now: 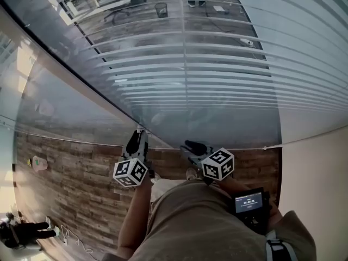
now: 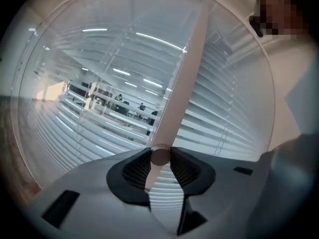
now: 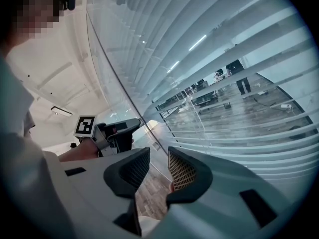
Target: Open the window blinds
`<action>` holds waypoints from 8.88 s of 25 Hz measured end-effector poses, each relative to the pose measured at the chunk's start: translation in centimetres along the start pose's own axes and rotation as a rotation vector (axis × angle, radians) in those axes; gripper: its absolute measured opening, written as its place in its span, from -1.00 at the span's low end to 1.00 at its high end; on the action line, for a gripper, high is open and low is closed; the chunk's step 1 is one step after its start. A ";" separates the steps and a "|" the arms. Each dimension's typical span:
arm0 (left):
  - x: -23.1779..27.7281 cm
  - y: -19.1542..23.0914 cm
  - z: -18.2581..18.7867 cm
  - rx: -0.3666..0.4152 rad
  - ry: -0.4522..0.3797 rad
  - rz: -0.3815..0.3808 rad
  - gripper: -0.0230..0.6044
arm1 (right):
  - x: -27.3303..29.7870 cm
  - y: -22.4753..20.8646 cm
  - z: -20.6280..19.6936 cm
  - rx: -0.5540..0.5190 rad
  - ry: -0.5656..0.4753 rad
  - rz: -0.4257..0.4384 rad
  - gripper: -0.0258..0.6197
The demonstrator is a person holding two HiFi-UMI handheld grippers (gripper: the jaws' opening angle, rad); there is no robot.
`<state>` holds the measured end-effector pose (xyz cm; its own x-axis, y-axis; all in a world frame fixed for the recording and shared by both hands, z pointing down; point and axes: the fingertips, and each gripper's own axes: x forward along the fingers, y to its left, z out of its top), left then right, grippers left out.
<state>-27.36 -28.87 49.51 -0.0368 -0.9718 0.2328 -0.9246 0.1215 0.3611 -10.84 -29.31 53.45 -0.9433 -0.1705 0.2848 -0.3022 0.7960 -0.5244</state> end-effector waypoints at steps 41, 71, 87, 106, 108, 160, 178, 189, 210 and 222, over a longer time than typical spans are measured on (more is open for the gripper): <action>-0.8 -1.4 -0.9 0.536 0.026 0.066 -0.42 | -0.5 0.0 -0.4 0.001 -0.001 -0.008 -0.58; -3.9 -2.3 -7.1 0.231 0.117 -0.033 -0.42 | -3.1 0.5 -1.4 0.023 -0.021 -0.030 -0.59; -5.1 -2.2 -6.3 0.188 0.116 -0.133 -0.42 | -2.1 3.3 -0.1 0.000 -0.052 -0.090 -0.58; -22.1 5.1 -7.9 0.196 0.101 -0.295 -0.42 | 3.7 21.5 -10.8 -0.027 -0.045 -0.145 -0.59; -23.7 6.1 -8.2 0.196 0.104 -0.304 -0.42 | 4.1 23.1 -12.0 -0.023 -0.042 -0.152 -0.59; -49.8 -11.9 -19.6 0.217 0.101 -0.322 -0.42 | -23.9 36.9 -28.4 -0.014 -0.084 -0.210 -0.59; -63.5 -20.2 -27.0 0.203 0.109 -0.269 -0.42 | -35.7 44.2 -37.3 -0.023 -0.065 -0.157 -0.58; -67.0 -20.3 -26.4 0.238 0.137 -0.244 -0.42 | -35.9 46.7 -38.0 0.016 -0.116 -0.124 -0.59; -78.7 -9.3 -22.6 0.246 0.089 -0.303 -0.42 | -27.7 60.1 -41.7 -0.035 -0.146 -0.186 -0.59; -87.5 0.2 -22.7 0.226 0.078 -0.306 -0.42 | -22.5 69.8 -47.2 -0.078 -0.118 -0.221 -0.59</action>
<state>-15.75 60.74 49.73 0.2745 -0.9368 0.2168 -0.9489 -0.2275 0.2186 -4.19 57.50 48.31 -0.8665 -0.4081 0.2873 -0.4954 0.7736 -0.3951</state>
